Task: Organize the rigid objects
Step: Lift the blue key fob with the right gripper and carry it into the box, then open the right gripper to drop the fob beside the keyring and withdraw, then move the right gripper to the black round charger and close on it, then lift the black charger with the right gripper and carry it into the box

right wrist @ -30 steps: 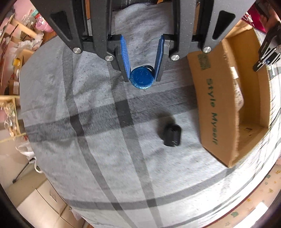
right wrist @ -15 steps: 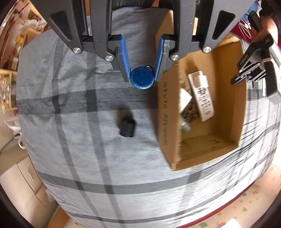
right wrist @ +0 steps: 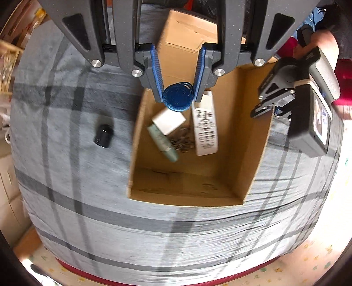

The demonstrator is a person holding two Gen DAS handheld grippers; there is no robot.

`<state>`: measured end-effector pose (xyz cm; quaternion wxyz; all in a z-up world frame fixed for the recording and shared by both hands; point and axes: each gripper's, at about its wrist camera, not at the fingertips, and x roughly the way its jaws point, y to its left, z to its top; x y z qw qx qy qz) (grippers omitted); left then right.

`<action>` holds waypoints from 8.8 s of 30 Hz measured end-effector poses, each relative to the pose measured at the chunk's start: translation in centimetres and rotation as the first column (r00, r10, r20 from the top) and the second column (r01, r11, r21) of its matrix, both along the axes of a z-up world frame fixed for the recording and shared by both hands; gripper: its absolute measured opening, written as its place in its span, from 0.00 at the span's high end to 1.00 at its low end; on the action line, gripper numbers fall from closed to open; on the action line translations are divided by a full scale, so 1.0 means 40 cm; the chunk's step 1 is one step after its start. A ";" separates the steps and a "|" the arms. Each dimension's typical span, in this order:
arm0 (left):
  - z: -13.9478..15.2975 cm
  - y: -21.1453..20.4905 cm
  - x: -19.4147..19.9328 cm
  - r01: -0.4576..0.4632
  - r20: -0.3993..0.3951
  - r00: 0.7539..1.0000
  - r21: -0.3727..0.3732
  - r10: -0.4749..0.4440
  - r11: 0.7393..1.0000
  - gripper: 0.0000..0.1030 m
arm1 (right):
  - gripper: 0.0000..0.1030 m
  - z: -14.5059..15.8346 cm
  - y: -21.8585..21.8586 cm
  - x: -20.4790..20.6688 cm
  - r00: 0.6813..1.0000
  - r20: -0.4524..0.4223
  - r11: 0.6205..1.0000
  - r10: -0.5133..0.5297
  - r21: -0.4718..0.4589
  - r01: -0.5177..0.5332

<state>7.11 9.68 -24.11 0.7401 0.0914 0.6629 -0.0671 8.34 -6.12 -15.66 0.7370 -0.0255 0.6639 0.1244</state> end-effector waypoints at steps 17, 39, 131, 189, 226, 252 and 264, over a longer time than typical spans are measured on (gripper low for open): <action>0.000 0.002 0.003 -0.002 -0.003 1.000 -0.010 0.002 1.000 0.87 | 0.72 -0.144 0.121 0.052 0.992 -0.068 0.994 0.106 -0.031 -0.108; 0.001 0.005 0.002 0.000 0.001 1.000 -0.009 0.000 1.000 0.87 | 0.62 -0.257 0.145 0.072 0.989 -0.108 0.995 0.097 -0.028 -0.100; -0.007 -0.008 0.021 -0.002 -0.043 0.999 0.025 0.003 1.000 0.87 | 0.02 -0.185 -0.332 0.150 0.938 0.015 0.935 -0.347 -0.069 0.348; -0.001 -0.019 0.024 0.014 -0.040 0.999 0.033 -0.012 0.999 0.86 | 0.61 -0.151 -0.347 0.139 0.927 0.048 0.924 -0.373 -0.067 0.376; 0.018 -0.014 0.012 0.021 -0.011 1.000 -0.003 -0.022 1.000 0.86 | 0.61 0.105 -0.131 0.070 0.970 0.168 0.981 -0.178 -0.052 0.189; 0.003 0.017 0.016 0.004 -0.013 1.000 -0.044 -0.005 0.999 0.86 | 0.61 0.001 0.119 0.065 0.996 0.083 0.999 0.036 -0.040 -0.033; -0.003 0.051 0.016 -0.040 -0.012 0.999 -0.083 0.039 0.996 0.86 | 0.61 -0.112 0.167 0.072 0.995 0.013 0.994 0.095 -0.056 -0.094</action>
